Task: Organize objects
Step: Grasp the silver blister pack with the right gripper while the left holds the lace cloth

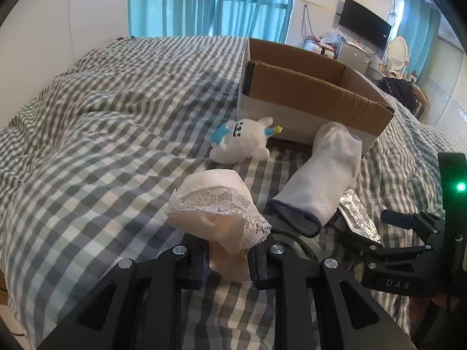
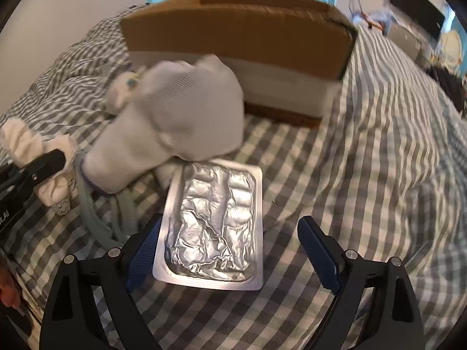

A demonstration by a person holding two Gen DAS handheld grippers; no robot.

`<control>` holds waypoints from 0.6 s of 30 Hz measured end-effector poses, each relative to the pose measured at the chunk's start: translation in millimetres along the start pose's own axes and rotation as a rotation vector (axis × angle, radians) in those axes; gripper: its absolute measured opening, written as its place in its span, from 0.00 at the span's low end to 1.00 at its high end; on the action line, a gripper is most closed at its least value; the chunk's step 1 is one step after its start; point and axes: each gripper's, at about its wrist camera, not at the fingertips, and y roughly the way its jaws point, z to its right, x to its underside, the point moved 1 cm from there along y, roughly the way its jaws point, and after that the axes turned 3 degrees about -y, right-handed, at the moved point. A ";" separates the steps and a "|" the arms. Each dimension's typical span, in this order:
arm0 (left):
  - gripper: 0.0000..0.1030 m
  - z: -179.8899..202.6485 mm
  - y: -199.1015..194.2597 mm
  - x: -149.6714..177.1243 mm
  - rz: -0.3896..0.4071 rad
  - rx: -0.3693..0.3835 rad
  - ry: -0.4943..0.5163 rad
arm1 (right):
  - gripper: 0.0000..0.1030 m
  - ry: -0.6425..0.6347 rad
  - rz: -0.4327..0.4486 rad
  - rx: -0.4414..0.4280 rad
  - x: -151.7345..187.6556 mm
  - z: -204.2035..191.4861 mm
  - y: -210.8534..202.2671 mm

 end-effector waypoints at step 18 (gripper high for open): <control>0.21 31.7 -31.9 2.2 0.033 0.030 0.045 | 0.27 -0.023 0.103 0.009 16.6 15.2 -54.8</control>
